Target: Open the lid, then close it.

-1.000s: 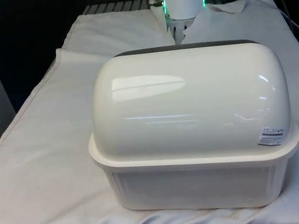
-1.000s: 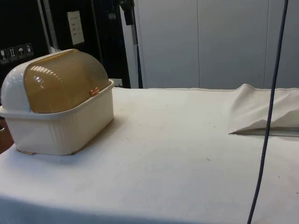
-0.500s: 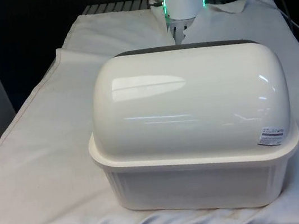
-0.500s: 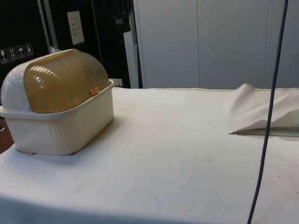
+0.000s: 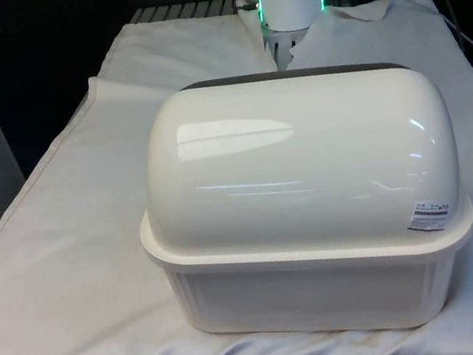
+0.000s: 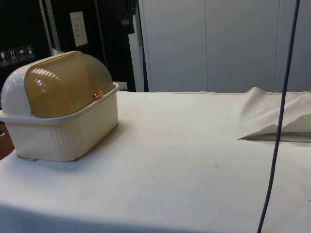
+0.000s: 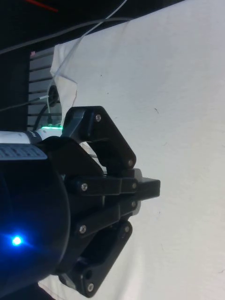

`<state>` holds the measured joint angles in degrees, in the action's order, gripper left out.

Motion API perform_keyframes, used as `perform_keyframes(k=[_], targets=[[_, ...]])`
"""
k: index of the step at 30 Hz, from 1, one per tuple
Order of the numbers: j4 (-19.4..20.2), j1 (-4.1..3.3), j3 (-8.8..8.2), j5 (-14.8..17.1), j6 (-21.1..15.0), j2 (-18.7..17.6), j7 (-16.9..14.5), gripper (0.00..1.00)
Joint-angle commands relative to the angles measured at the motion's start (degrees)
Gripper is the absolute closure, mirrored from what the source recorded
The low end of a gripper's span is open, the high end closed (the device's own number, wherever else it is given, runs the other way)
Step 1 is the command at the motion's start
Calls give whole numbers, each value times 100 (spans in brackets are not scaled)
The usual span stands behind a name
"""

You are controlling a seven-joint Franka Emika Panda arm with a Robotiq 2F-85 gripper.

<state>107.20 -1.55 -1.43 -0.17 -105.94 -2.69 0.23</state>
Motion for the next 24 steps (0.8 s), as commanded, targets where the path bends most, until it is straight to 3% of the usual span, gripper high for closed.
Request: perform_keyframes(k=[1,11,24], targets=[[6,0,0,11,-17,0,0,100],[11,0,6,0,0,-34,0,100],[361,-11,34,6,-751,-120,155,100]])
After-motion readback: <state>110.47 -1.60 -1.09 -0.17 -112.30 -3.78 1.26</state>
